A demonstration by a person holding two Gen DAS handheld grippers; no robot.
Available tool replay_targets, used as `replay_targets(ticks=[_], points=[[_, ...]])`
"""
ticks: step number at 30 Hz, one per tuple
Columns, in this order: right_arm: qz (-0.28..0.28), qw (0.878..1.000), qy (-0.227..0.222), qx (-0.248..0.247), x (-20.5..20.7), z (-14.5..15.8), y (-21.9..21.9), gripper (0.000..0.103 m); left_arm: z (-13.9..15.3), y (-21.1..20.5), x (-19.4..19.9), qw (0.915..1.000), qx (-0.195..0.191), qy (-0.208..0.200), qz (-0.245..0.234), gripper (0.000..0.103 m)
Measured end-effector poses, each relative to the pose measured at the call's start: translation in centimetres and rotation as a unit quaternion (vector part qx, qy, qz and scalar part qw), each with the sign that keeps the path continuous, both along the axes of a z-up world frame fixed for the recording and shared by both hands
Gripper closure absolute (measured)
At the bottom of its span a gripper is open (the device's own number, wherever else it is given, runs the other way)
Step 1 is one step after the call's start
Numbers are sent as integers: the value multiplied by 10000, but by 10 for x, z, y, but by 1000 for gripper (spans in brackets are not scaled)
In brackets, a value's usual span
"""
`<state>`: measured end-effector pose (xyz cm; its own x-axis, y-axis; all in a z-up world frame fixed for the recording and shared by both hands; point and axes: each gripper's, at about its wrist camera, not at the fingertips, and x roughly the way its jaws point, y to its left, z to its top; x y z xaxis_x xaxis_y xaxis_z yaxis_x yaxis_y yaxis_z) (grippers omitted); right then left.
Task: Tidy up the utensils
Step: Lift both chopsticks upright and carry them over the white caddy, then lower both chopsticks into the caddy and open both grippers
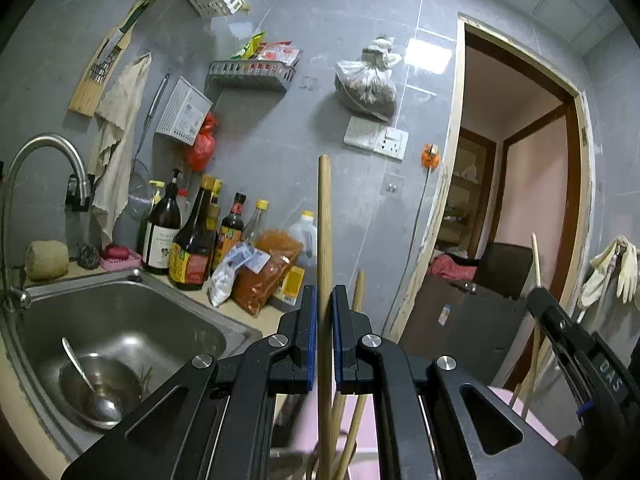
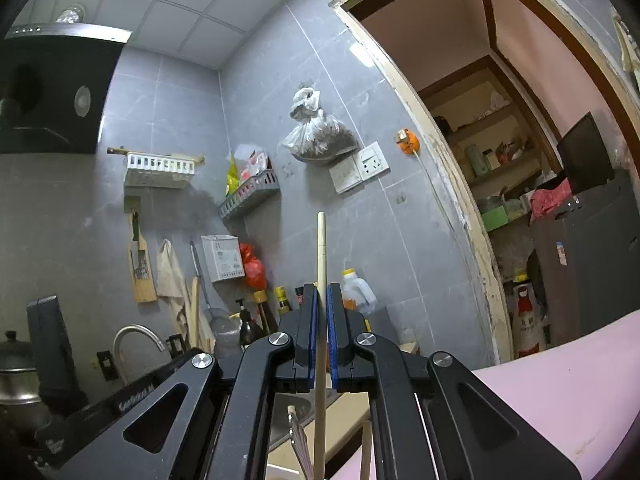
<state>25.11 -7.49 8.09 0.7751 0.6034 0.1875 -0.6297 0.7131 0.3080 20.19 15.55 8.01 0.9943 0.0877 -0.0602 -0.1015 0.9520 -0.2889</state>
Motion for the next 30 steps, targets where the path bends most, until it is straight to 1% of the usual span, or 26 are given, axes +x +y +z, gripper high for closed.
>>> replay_targets(ticks=[3,6,11,13,16,22,30], points=[[8,10000,47,-21,1,-6,3,100,-5,-9,-7,10000,18,-36,88,98],[-23,9999,100,-111,1,-12,6,100,-8,-18,-9,9998,157,12,111,98],[16,9990,199,-405,-3,-18,10,100,-14,-23,-10,9995,122,304,-14,98],[27,9977,241,-627,-6,-20,12,100,-17,-23,-12,9991,85,407,-74,98],[69,9958,262,-879,-12,-21,12,100,-21,-25,-16,9984,149,534,-108,98],[98,9924,472,-1129,-18,-26,8,100,-28,-31,-20,9958,255,841,-250,98],[126,9893,701,-1269,-26,-33,-3,99,-31,-33,-28,9931,83,1055,-508,96]])
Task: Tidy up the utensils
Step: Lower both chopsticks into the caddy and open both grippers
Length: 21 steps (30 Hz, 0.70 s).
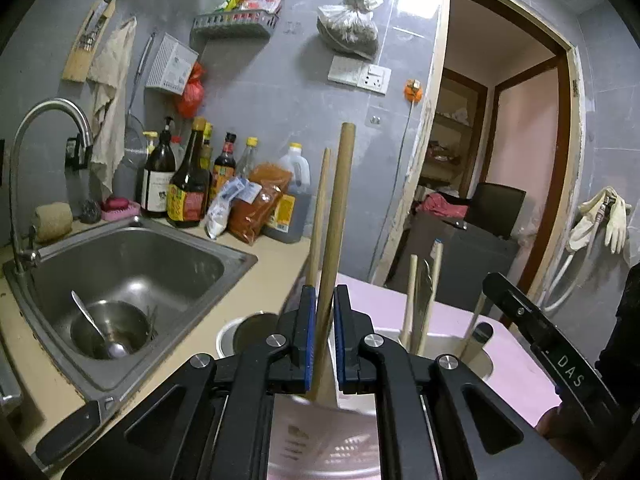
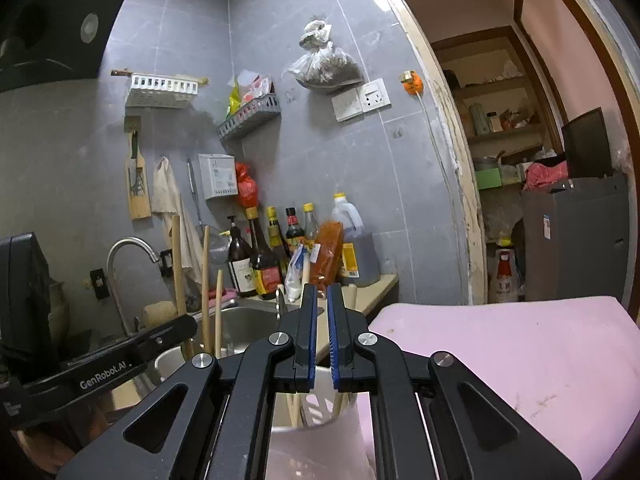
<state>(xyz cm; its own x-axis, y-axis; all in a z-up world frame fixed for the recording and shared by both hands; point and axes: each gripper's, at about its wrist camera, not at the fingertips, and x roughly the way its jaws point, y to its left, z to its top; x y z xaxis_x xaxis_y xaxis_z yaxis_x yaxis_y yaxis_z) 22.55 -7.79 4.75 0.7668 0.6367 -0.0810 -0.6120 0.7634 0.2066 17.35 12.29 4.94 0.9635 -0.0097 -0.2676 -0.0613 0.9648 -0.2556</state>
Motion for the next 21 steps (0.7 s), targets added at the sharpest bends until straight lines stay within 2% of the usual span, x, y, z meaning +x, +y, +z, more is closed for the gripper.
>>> replay_targets(ticks=[3,5,7,10,11,15,20,21], points=[[-20,10000,39,-18,-5,-2,-5,98,1,-2,-2,9999,-35,108,-73,95],[-47,10000,66,-13,-8,-2,-9,95,2,-3,-4,9998,-45,159,-65,88],[-88,9999,75,10,-12,-2,-15,93,2,-4,-8,9998,-108,152,-89,76],[-187,9998,88,29,-17,0,-24,83,5,-8,-13,9997,-152,144,-122,73],[-217,9997,97,32,-18,1,-27,83,7,-10,-14,9997,-120,168,-119,72],[-383,9991,153,-73,-25,4,-40,79,9,-17,-21,9994,-121,232,-204,57],[-624,9972,337,-258,-39,5,-62,55,8,-28,-33,9988,-132,350,-303,42],[-664,9967,363,-279,-43,5,-67,54,7,-30,-34,9987,-134,385,-292,33]])
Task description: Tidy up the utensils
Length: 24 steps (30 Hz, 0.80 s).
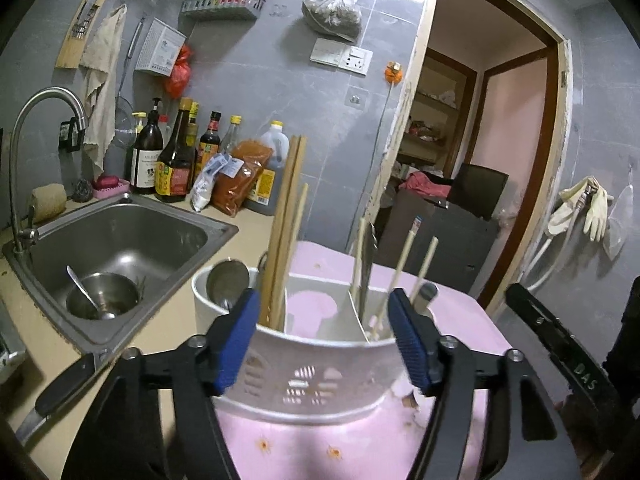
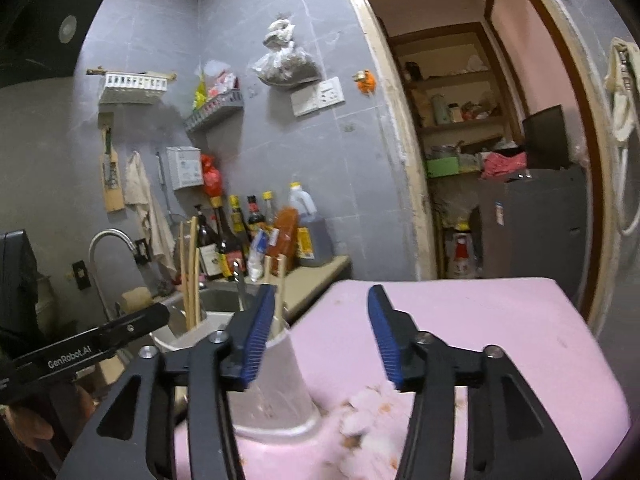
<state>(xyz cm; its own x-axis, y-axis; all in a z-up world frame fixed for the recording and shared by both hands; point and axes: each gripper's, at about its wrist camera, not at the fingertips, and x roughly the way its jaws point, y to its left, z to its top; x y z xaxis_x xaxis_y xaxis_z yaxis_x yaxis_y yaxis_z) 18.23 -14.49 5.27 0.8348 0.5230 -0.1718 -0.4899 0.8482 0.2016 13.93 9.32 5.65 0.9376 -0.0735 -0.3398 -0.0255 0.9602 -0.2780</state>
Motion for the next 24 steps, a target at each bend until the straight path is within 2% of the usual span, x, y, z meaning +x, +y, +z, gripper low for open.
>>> replay_targets(ticks=[1,4,6,13,17,24], points=[[-43,10000,37,-26,-4,0,-6,51,-1,-1,-2,10000,-8,24,11,25],[-71,9999,135,30,-16,-1,-23,38,-3,-4,-12,10000,-75,-11,-15,14],[-149,9998,108,70,-27,-3,-35,37,-4,-6,-18,10000,-77,-19,-3,8],[-417,9991,70,-8,-54,-4,-61,18,-7,-23,-42,9995,302,-9,-81,4],[-506,9986,132,-28,-68,-6,-71,2,-12,-31,-57,9992,349,-65,-173,4],[-835,9959,253,-233,-101,-11,-82,0,-23,-47,-81,9980,429,30,-465,4]])
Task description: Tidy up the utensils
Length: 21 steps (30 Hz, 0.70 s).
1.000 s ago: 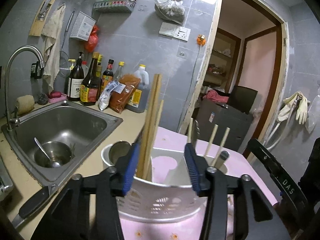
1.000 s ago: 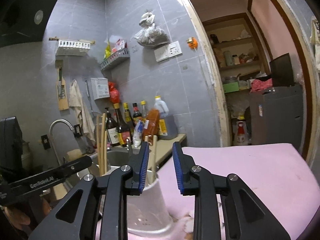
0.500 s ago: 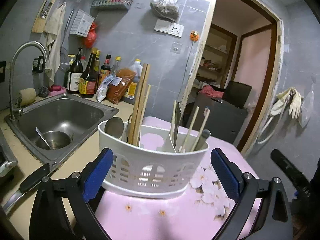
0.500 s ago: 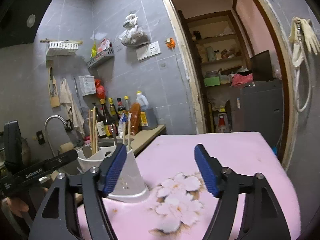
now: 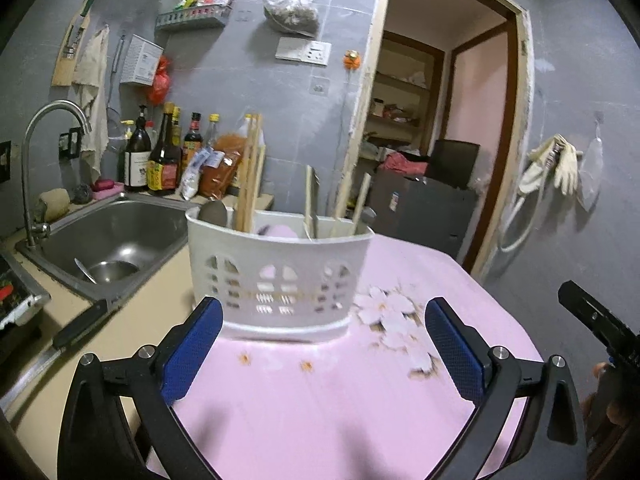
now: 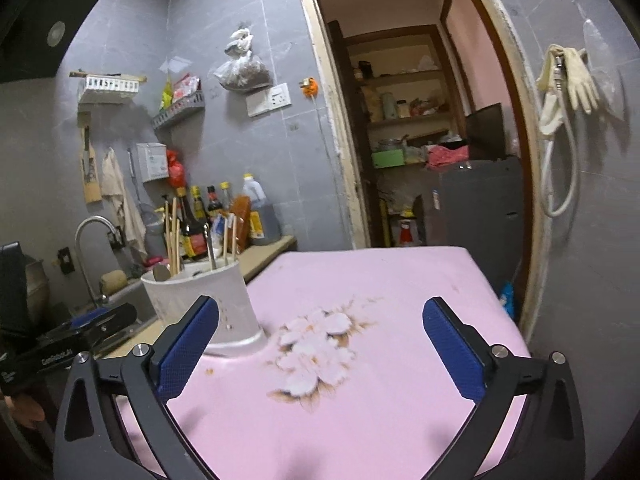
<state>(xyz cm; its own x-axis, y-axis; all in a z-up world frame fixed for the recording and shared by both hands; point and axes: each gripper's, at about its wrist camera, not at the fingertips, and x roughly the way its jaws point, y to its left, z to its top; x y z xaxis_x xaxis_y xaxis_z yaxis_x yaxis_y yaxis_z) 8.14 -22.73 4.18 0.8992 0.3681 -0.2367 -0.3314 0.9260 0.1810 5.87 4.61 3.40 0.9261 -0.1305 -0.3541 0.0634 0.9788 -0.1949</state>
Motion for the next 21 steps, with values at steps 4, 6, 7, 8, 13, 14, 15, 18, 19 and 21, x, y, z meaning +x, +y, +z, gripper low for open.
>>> replay_targets(ticks=[4,6,7,8,13,14,15,18,19,21], points=[[-219,9997,79,-73,-17,-3,-4,0,-7,-8,-14,10000,-49,0,-69,4],[-319,9993,73,-166,-24,-5,-3,0,-9,-11,-21,10000,-10,-37,-65,4],[-368,9991,58,-210,-27,-7,-3,0,-11,-13,-24,10000,50,-42,-61,4],[-424,9988,49,-249,-29,-8,-2,0,-12,-15,-25,9999,94,-31,-49,4],[-653,9970,-23,-417,-38,-14,1,0,-15,-16,-30,9997,227,-83,85,4],[-700,9964,-34,-477,-39,-16,2,0,-15,-15,-31,9995,259,-127,134,4],[-750,9958,-48,-532,-40,-17,3,0,-16,-15,-32,9993,294,-166,176,4],[-878,9945,-102,-560,-43,-20,1,0,-17,-14,-33,9986,386,-232,260,4],[-899,9943,-98,-562,-43,-21,0,0,-18,-14,-34,9985,411,-245,272,4],[-930,9940,-83,-566,-43,-22,-2,0,-19,-13,-34,9984,422,-263,281,4]])
